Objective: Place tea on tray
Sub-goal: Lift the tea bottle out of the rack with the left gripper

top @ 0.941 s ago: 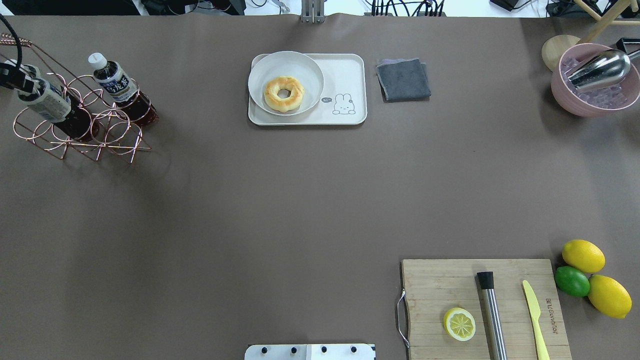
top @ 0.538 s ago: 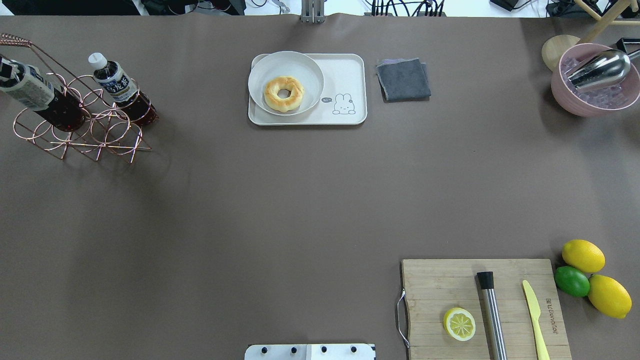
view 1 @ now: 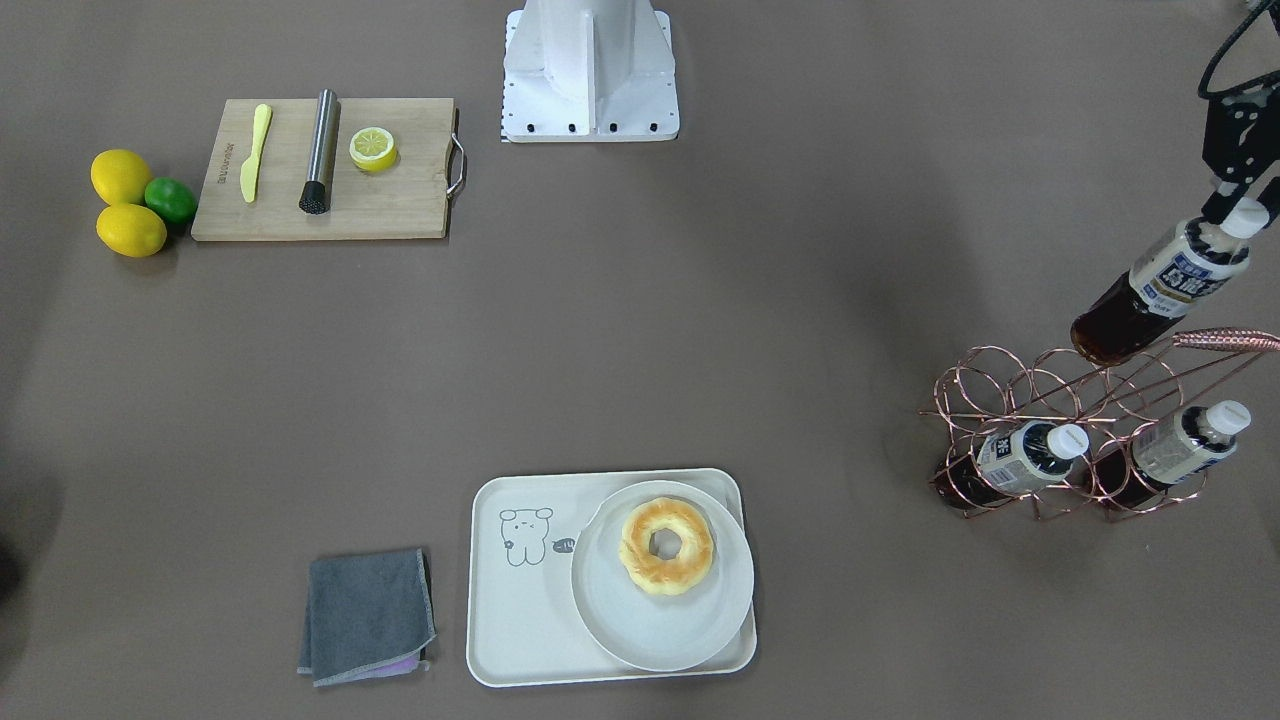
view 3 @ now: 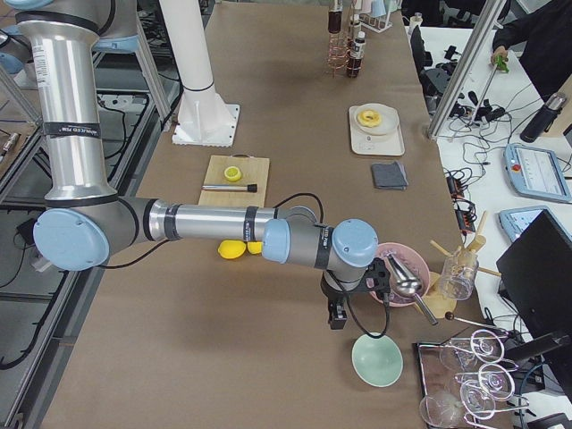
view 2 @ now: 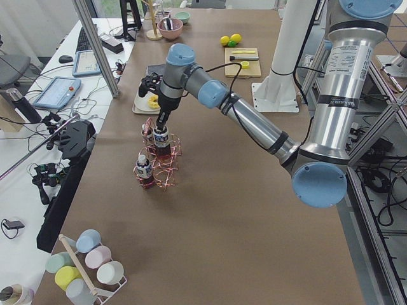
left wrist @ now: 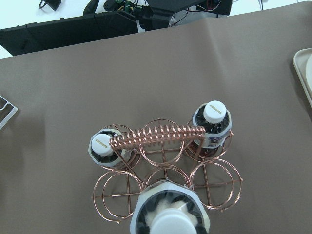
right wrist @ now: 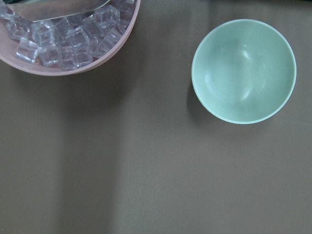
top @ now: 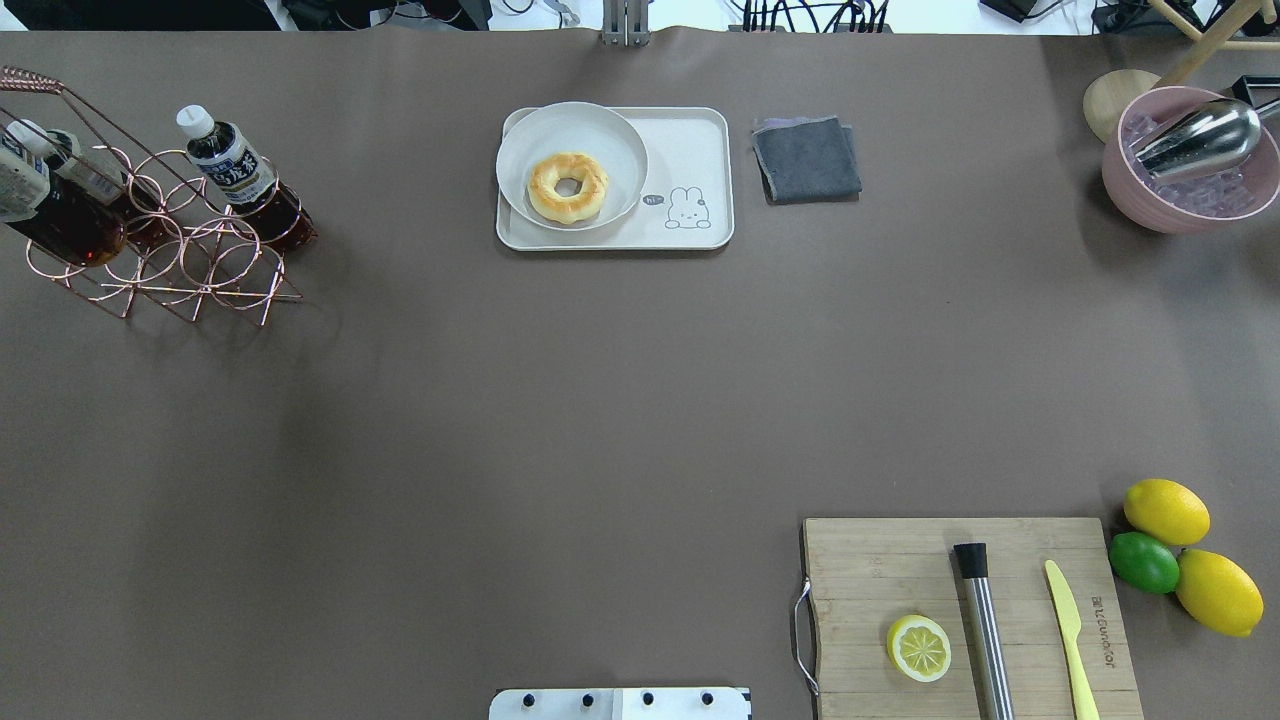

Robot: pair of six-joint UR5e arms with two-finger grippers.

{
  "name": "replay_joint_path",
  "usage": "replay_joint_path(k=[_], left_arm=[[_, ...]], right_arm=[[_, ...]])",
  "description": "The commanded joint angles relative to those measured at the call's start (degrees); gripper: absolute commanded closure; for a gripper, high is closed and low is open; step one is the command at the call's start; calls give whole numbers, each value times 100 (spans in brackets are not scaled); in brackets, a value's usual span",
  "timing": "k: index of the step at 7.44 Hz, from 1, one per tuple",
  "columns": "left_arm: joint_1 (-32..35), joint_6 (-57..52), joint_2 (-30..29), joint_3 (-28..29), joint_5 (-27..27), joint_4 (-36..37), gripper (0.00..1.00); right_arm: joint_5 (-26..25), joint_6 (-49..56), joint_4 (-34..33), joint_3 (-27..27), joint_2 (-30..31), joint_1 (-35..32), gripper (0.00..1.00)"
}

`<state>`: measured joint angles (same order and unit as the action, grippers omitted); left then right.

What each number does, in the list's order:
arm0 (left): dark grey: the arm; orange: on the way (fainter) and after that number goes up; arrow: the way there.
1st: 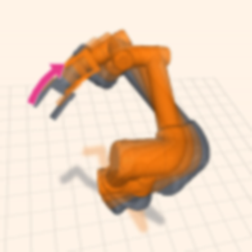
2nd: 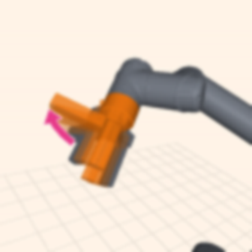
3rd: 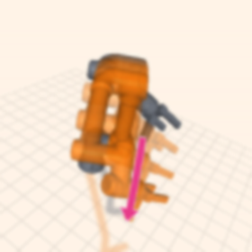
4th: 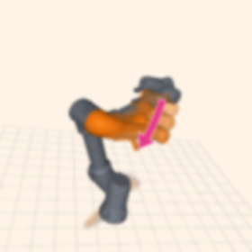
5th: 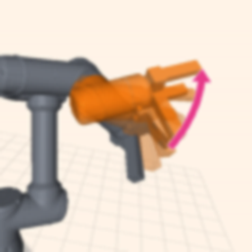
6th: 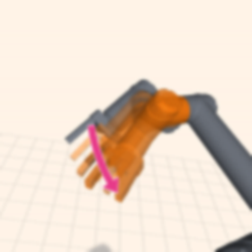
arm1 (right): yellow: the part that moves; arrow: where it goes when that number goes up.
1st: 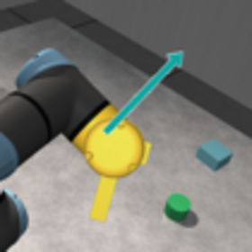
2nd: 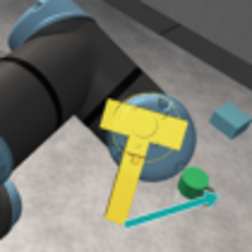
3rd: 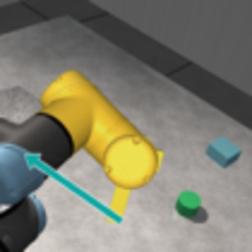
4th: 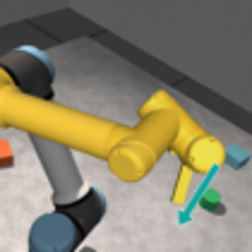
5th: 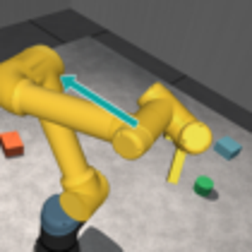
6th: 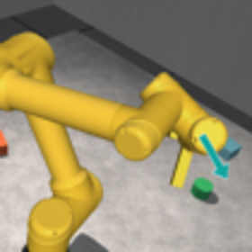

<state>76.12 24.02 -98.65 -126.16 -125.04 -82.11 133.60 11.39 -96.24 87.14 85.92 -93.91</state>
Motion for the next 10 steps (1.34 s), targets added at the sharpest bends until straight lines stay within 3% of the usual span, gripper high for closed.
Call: replay_joint_path(k=[1, 3, 5, 7, 9, 10], left_arm=[[-183, 206, 13, -855, -55, 931, 100], [-998, 1275, -232, -962, 128, 942, 100], [-1929, 2392, -942, -910, 645, 1264, 100], [-2956, 3480, -2624, -352, 1442, 2344, 100], [-3575, 4353, -3534, 352, 1815, 2366, 100], [-3925, 4635, -3712, 504, 2104, 2366, 100]], right_arm=[[26, 3, 0, -13, 73, -5, 0], [96, 3, 9, -13, 126, -5, 0], [88, 3, 9, -40, 118, -5, 0], [88, 3, 9, -48, 100, -5, 0], [88, 3, 0, -57, 74, -4, 0], [88, 3, 9, -49, 82, -5, 0]])
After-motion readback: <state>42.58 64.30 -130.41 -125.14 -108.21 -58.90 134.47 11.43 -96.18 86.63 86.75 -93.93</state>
